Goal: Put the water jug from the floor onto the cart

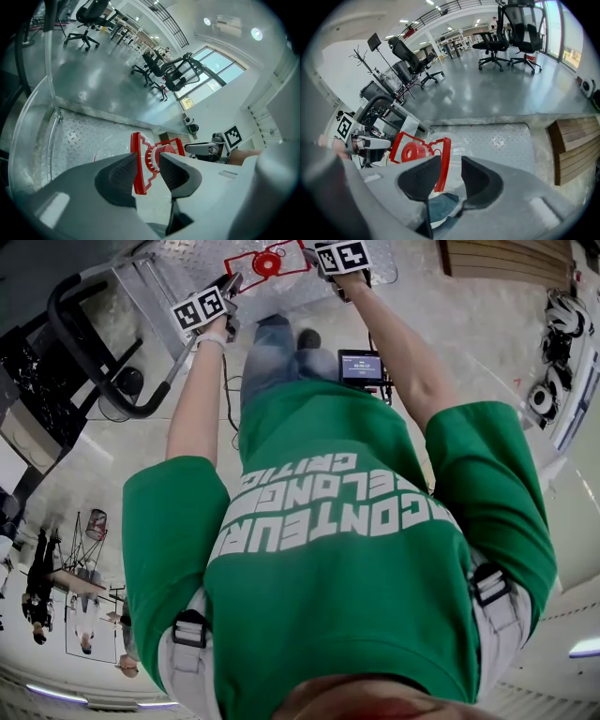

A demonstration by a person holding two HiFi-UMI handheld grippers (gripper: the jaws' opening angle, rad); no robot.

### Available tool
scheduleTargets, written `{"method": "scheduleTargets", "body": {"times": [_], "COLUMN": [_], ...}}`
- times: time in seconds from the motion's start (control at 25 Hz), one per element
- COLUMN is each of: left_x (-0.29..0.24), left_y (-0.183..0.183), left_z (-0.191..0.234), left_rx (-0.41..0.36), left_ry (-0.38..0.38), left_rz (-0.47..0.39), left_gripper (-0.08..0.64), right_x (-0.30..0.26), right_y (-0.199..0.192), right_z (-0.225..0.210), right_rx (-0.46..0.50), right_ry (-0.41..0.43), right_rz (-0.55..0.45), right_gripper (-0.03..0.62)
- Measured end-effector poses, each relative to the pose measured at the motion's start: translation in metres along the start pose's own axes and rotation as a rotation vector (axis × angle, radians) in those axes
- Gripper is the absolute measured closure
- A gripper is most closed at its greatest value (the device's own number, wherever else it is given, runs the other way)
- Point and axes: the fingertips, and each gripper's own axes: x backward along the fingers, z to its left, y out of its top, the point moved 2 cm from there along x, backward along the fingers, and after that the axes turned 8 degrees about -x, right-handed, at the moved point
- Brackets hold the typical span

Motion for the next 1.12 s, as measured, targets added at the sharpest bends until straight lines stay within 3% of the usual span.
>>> {"method": "scheduleTargets", "body": {"times": [0.36,0.52,0.72,0.88,1.12], "left_x": [0.024,0.061,0.111,0.143,0.179], "left_y": [0.014,0.046,0.081,0.096,0.116], "left_z": [-0.008,-0.015,-0.040,-0.072,-0.146], "left_rx": [-0.043,-0.116,-0.168,-0.241,-0.391], "left_ry": [0.003,0.055,0.026,0.008,-0.075], "left_rz": [-0.058,-0.207,-0.399,-0.484,-0.570], "left_gripper": [0.425,0.496,0.549,0.549,0.549], "right_x": [0.041,0.072,0.131,0.185,0.258], "right_y": [0.006,0.025,0.059,0.077,0.080], "right_z": [-0.011,-0.010,-0.003,0.010,0.042], "right_rx": [0.022,0.120,0.269,0.383,0.489], "right_ry": [-0.025,-0.024,-0.031,-0.035,-0.024], "right_rz": [-0.080,-0.178,-0.351,-0.466,-0.583], "right_gripper": [0.472,0.476,0.523,0.594,0.598]}}
